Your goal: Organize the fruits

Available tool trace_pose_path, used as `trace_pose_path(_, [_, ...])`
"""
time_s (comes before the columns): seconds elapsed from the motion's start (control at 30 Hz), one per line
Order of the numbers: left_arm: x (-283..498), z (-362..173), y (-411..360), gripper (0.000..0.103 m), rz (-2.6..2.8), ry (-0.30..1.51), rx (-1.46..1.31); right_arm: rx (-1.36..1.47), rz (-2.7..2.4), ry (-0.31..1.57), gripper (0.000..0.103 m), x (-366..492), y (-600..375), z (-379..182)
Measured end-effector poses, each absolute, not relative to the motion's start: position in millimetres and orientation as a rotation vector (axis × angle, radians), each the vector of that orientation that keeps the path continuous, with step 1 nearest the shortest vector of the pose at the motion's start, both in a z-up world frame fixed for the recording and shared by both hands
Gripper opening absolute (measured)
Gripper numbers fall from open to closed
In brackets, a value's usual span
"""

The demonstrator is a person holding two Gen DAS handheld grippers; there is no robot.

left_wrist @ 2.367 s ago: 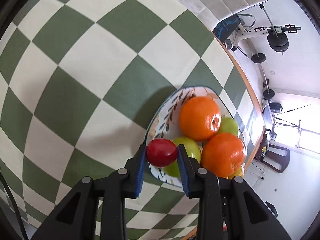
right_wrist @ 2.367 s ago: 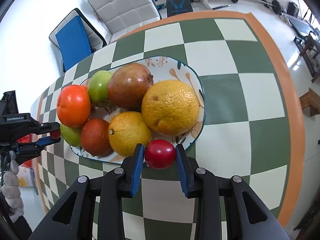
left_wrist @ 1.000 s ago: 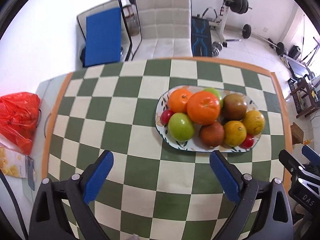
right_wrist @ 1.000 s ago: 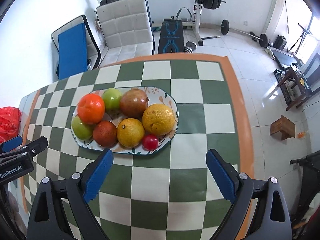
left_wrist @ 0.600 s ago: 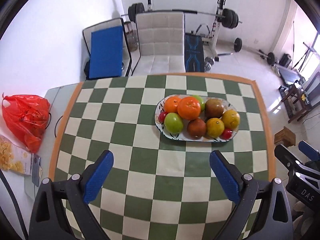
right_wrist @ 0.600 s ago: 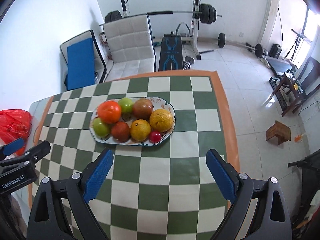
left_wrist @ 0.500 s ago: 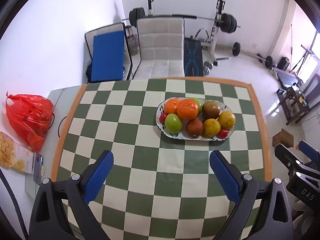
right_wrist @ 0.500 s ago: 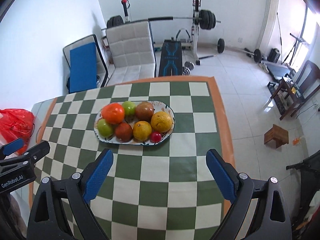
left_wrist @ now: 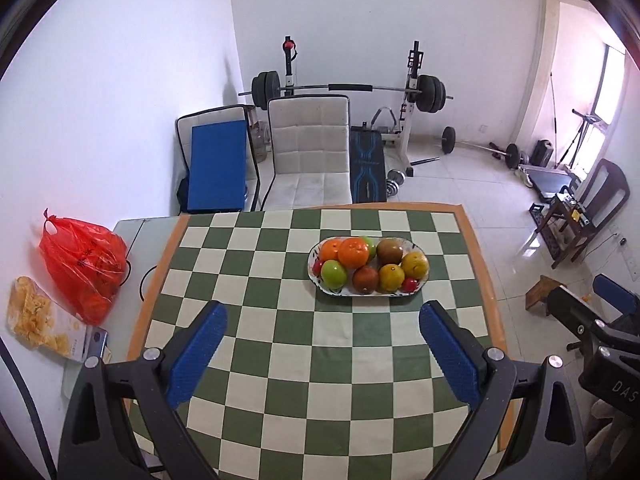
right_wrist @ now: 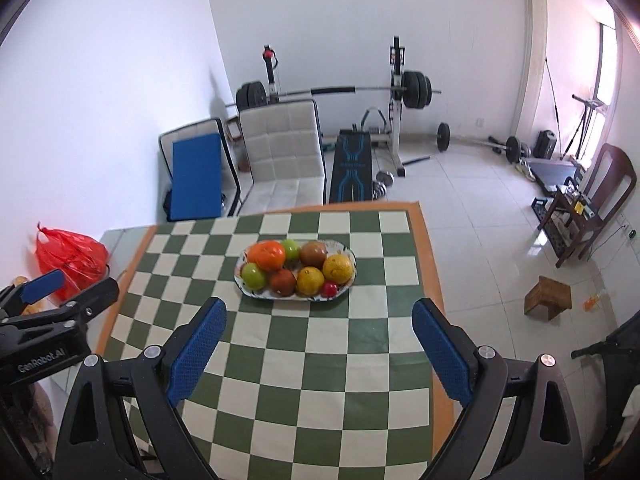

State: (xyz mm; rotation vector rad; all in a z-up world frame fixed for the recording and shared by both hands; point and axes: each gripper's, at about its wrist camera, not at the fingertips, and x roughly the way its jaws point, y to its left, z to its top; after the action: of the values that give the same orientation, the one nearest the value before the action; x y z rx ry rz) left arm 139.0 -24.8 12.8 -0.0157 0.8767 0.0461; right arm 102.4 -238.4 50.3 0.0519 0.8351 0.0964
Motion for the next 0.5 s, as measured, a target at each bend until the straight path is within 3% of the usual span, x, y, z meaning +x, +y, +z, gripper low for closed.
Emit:
trace_pose_path(0.3, [118.7, 23.4, -28.0, 0.098, 0.019, 0.887, -0.033, 0.049, 0.107, 0.783, 0.096, 63.9, -236.4, 93.5])
trace_pose_path(0.5, [115.6, 21.5, -32.5, 0.098, 0.019, 0.894, -0.033, 0.065, 0.115, 0.792, 0.100, 62.0, -237.8, 94.1])
